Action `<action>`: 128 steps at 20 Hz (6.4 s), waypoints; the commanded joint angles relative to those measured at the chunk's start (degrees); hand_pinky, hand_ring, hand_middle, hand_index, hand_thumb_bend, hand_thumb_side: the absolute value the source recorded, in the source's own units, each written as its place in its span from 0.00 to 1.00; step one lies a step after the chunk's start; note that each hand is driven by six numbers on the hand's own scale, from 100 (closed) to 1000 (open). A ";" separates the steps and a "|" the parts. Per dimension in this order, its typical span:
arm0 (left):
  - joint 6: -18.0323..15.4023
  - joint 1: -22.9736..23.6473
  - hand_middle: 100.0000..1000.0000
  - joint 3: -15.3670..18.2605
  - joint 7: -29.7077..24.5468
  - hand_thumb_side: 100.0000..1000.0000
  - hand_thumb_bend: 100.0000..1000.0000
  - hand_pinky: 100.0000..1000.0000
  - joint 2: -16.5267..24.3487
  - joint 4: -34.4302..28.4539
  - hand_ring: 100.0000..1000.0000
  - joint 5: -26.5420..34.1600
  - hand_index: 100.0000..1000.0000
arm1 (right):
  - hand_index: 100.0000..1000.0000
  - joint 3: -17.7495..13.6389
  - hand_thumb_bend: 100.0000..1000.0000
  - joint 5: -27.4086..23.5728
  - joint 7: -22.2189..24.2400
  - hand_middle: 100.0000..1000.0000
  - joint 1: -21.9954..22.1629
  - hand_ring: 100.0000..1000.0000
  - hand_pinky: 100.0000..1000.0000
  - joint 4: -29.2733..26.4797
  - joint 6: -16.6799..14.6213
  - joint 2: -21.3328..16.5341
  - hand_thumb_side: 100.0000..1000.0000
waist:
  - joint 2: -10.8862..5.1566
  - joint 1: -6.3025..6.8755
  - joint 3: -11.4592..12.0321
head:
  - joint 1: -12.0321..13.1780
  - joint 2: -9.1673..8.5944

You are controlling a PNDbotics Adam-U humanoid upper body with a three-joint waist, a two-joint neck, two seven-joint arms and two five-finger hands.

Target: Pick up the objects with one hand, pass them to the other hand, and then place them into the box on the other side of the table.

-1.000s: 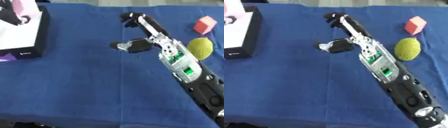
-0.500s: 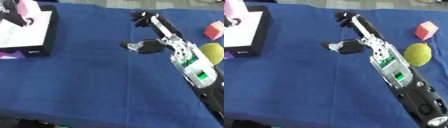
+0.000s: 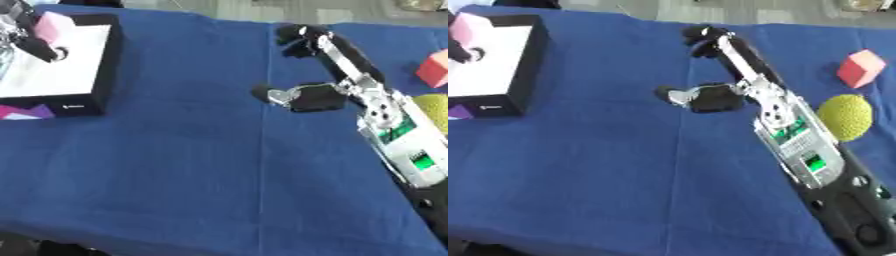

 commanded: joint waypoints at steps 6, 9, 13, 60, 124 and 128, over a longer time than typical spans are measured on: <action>-0.26 -2.76 0.37 2.15 2.46 0.01 0.20 0.65 -0.27 5.26 0.50 -3.30 0.41 | 0.85 -0.62 0.57 -0.28 -0.24 0.74 -1.05 0.74 0.82 -1.75 0.23 -1.02 0.24 | -0.51 0.18 -0.53 | 0.53 -0.90; -0.23 -3.04 0.41 2.66 3.46 0.01 0.28 0.68 -0.65 7.21 0.55 -4.31 0.46 | 0.85 -0.61 0.57 -0.32 -0.26 0.74 -1.03 0.74 0.82 -1.82 0.23 -1.00 0.24 | -0.39 0.15 -0.77 | 0.54 -0.70; 0.30 -3.23 0.50 3.60 3.88 0.02 0.32 0.73 -0.94 9.44 0.61 -5.69 0.59 | 0.85 -0.65 0.57 -0.41 -0.30 0.74 -0.99 0.74 0.82 -1.89 0.28 -1.00 0.24 | -0.28 0.14 -0.89 | 0.62 -0.50; -8.85 3.01 0.60 0.94 26.12 0.33 0.12 0.79 2.11 -8.74 0.67 24.12 0.69 | 0.84 -4.84 0.58 -0.65 3.32 0.77 -6.68 0.78 0.84 3.21 4.71 -10.18 0.31 | -2.65 0.04 -1.84 | -11.07 2.29; -7.72 5.08 0.60 1.61 27.23 0.33 0.11 0.79 3.76 -11.00 0.67 24.38 0.69 | 0.88 -13.15 0.61 28.23 34.71 0.88 -23.69 0.86 0.89 45.85 -7.74 -23.73 0.46 | -1.25 0.31 -1.19 | -20.78 -1.40; -7.65 5.19 0.60 1.71 27.25 0.33 0.11 0.80 3.78 -10.68 0.67 24.52 0.69 | 0.87 -13.91 0.62 28.07 33.93 0.86 -23.66 0.86 0.89 47.03 -7.46 -23.72 0.46 | -1.05 0.35 -1.11 | -20.91 -1.64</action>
